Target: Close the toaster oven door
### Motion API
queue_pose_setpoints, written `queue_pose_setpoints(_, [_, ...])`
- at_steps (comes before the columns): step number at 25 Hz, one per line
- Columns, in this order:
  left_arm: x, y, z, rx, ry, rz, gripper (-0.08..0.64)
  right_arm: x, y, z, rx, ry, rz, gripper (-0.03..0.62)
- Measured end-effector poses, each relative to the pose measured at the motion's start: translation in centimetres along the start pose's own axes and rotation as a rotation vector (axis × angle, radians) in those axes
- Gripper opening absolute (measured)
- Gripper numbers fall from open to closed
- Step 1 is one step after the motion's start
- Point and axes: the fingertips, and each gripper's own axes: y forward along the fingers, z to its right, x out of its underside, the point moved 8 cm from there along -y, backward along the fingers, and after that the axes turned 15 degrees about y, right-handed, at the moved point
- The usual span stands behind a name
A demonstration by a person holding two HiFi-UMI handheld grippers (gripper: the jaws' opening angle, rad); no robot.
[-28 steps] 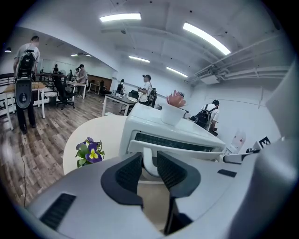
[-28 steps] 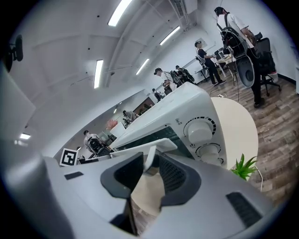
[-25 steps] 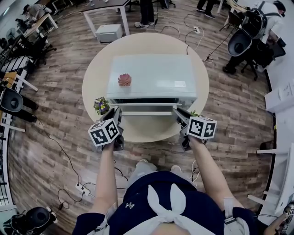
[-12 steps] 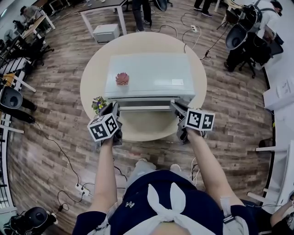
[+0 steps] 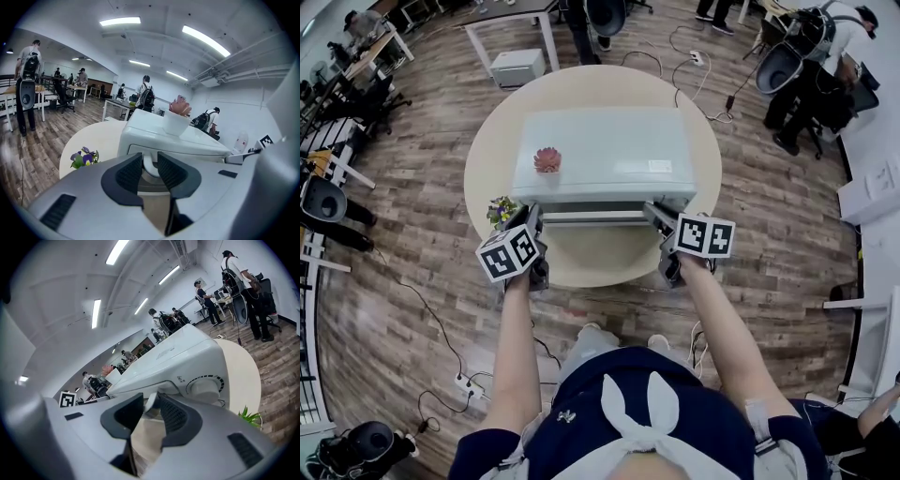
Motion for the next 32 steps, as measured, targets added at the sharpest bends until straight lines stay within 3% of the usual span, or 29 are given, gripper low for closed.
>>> queue_pose_setpoints(6, [0.2, -0.1, -0.1, -0.001, -0.007, 0.029, 0.112, -0.2, 0.0, -0.3, 0.009, -0.071, -0.007, 0.115])
queue_pose_setpoints(11, [-0.3, -0.8, 0.8, -0.045, 0.125, 0.028, 0.109, 0.0, -0.5, -0.9, 0.032, -0.183, 0.04, 0.086])
queue_pose_setpoints(22, [-0.9, -4.6, 6.4, -0.046, 0.307, 0.157, 0.074, 2.4, -3.1, -3.9, -0.008, -0.449, 0.191, 0.073])
queue_pose_setpoints(28, [-0.7, -6.8, 9.8, -0.041, 0.41, 0.183, 0.041, 4.1, -4.3, -5.1, -0.053, -0.477, 0.195, 0.006])
queue_pose_setpoints(32, [-0.1, -7.8, 11.6, -0.034, 0.443, 0.184, 0.035, 5.3, -5.0, -5.5, -0.078, -0.478, 0.176, 0.006])
